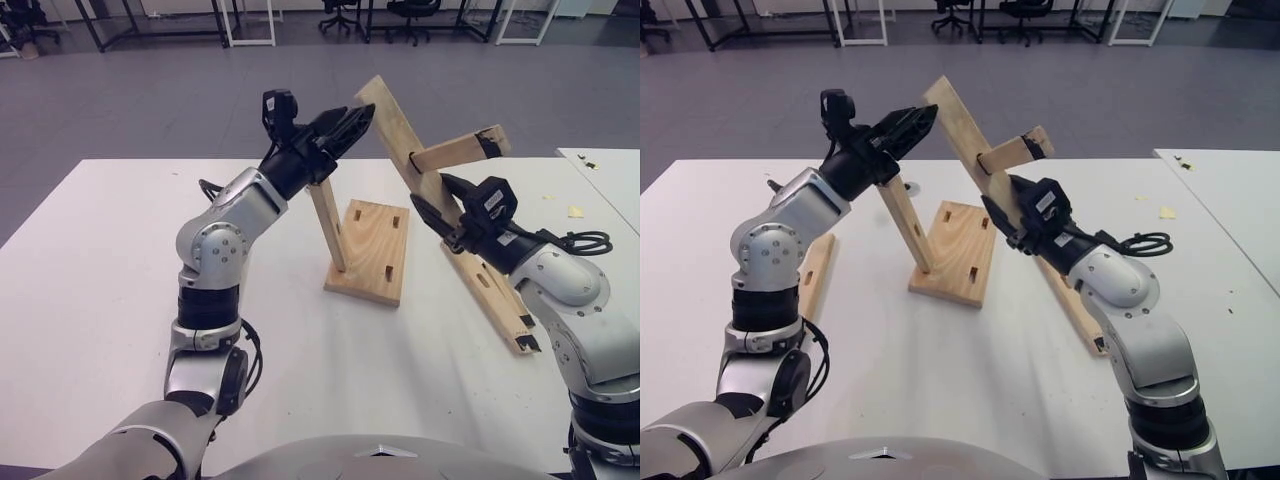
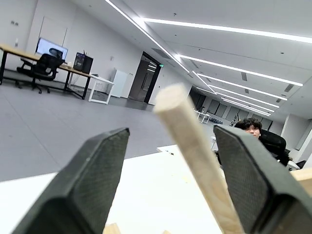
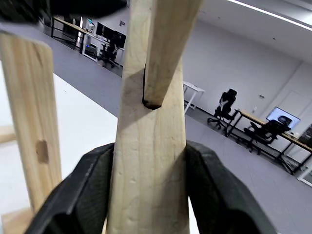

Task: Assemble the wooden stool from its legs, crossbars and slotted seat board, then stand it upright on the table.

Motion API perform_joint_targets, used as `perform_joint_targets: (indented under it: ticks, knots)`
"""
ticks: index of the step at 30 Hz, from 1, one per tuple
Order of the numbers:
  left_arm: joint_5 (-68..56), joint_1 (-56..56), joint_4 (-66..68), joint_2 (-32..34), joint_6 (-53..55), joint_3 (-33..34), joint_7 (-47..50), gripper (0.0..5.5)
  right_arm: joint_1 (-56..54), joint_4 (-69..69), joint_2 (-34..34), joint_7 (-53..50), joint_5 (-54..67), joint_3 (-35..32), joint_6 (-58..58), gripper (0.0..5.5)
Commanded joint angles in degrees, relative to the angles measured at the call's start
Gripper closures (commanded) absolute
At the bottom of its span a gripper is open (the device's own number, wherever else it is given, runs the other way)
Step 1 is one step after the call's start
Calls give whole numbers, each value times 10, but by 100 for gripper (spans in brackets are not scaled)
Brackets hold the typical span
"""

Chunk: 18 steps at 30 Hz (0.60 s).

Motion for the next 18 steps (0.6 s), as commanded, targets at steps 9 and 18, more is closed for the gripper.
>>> perform_joint_targets:
  ticks: [9, 18]
  knots:
    - [-83, 15, -57, -24, 17, 13, -2, 328, -23, 0, -21, 57, -12, 9, -51, 335]
    - [-79, 22, -73, -18, 11, 0, 4, 442, -24, 2, -25, 68, -35, 8, -80, 338]
